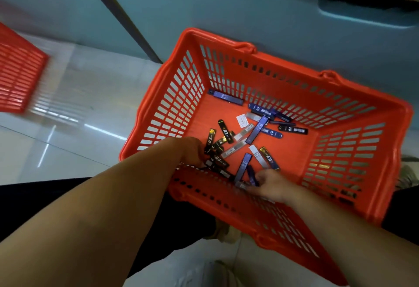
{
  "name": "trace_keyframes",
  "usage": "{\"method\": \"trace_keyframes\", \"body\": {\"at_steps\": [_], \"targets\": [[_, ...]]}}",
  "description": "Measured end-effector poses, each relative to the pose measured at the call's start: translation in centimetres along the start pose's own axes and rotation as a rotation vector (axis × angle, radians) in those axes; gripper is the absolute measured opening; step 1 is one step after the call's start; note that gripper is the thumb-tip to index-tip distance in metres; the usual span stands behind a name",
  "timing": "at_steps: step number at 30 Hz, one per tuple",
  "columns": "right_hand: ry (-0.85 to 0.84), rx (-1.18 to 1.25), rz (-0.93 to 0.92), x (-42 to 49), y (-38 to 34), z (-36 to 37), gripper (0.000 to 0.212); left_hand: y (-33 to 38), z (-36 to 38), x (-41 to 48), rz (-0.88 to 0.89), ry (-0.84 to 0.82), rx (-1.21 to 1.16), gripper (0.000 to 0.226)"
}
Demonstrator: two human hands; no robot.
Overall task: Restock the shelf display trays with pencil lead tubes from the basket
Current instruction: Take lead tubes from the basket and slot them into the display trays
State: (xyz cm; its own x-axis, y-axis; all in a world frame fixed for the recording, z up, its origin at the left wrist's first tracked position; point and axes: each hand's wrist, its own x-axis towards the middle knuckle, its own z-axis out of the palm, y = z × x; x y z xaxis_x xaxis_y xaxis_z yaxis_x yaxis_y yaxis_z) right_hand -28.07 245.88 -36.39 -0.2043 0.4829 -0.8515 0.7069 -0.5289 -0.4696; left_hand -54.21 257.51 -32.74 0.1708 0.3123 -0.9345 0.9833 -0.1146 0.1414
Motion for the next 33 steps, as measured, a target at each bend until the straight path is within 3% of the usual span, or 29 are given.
{"method": "trace_keyframes", "body": {"at_steps": [5, 12, 15, 19, 24, 26, 28, 30, 33], "targets": [[-0.035, 0.005, 0.044, -0.5, -0.5, 0.5, 0.028, 1.1, -0.1, -0.1, 0.019, -0.026, -0.008, 0.054], [-0.158, 0.212, 0.081, -1.5, -0.9, 0.1, 0.011, 3.0, 0.7, 0.5, -0.014, -0.109, 0.11, 0.071], [-0.207, 0.186, 0.105, -1.8, -1.2, -0.4, 0.016, 3.2, 1.1, 0.6, -0.018, -0.138, 0.141, 0.067], [-0.152, 0.18, 0.168, -1.4, -0.7, -0.9, 0.017, 3.1, 1.6, 0.7, -0.009, -0.167, 0.209, 0.059], [-0.19, 0.171, 0.19, -1.7, -0.8, -1.5, 0.02, 3.9, 1.4, -0.5, 0.029, -0.146, 0.001, 0.047], [-0.156, 0.164, 0.203, -1.4, -0.9, -1.4, 0.023, 4.6, 2.1, -0.7, 0.044, -0.101, -0.091, 0.035], [-0.087, 0.361, 0.232, -1.2, -1.0, -1.4, 0.025, 5.4, 2.7, -0.4, 0.051, -0.075, -0.145, 0.033], [0.003, 0.587, 0.251, -1.2, -1.4, -1.7, 0.025, 6.1, 2.9, -0.3, 0.087, -0.061, -0.106, 0.038], [0.143, 0.735, 0.259, -0.7, -1.2, -2.7, 0.021, 7.2, 3.0, -0.1, 0.137, -0.028, 0.002, 0.058]]}}
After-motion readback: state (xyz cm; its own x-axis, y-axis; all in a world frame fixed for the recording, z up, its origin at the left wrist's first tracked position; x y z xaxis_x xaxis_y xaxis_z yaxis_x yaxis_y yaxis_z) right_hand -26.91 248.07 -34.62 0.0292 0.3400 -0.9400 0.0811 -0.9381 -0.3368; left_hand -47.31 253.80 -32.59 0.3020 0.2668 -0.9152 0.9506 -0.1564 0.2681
